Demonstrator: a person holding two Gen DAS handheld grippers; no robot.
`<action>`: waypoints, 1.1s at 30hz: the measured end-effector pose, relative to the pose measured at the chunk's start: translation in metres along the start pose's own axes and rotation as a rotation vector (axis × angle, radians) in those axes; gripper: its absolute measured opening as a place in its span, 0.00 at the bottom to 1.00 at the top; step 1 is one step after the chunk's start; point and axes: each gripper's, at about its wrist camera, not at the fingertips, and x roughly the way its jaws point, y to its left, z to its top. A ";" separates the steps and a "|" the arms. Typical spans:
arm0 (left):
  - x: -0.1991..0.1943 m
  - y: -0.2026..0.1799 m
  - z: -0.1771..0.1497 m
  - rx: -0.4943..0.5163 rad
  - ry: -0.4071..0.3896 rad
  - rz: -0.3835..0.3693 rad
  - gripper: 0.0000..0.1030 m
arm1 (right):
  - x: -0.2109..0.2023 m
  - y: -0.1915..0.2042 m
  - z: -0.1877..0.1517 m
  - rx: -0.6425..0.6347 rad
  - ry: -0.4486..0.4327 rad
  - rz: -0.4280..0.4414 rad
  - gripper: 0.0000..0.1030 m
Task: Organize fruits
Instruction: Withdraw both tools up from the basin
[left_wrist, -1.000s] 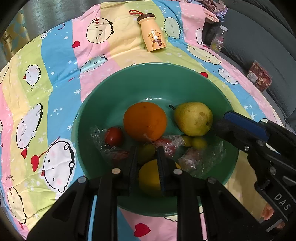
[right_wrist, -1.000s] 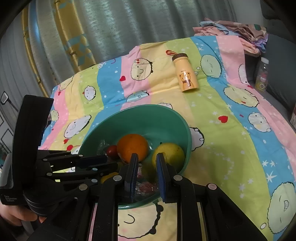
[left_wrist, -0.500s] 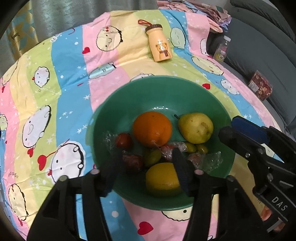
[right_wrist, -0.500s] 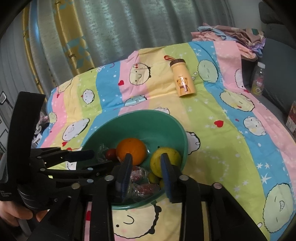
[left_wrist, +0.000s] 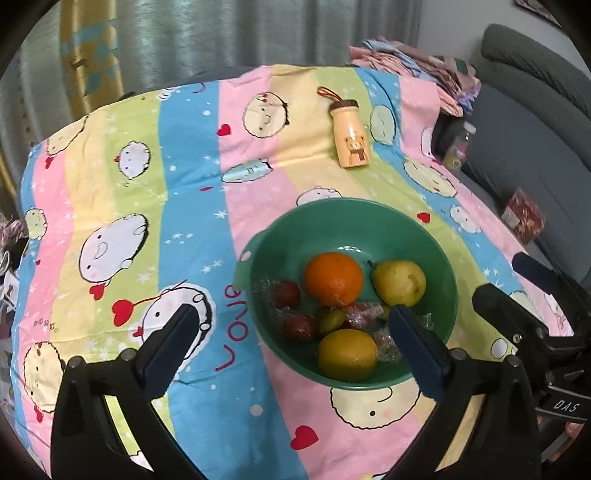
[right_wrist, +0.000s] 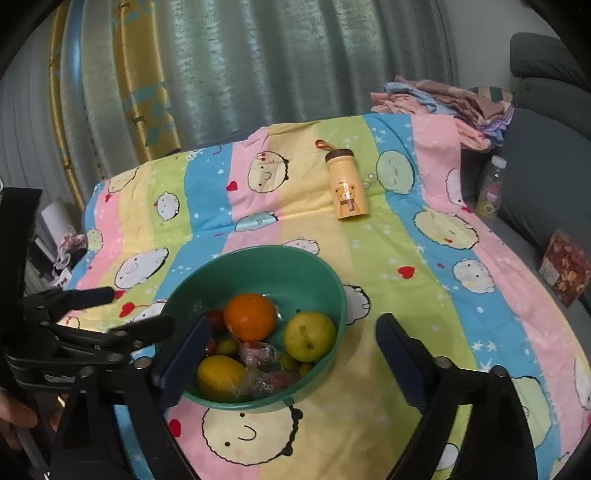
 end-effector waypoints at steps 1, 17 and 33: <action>-0.004 0.002 0.000 -0.014 -0.003 0.004 0.99 | -0.002 0.000 0.001 -0.002 0.001 0.003 0.93; -0.023 0.002 -0.007 -0.070 0.030 0.111 0.99 | -0.027 0.009 0.005 -0.028 -0.012 0.038 0.99; -0.023 -0.006 -0.003 -0.079 0.045 0.087 0.99 | -0.025 0.010 0.002 -0.029 0.023 0.036 0.99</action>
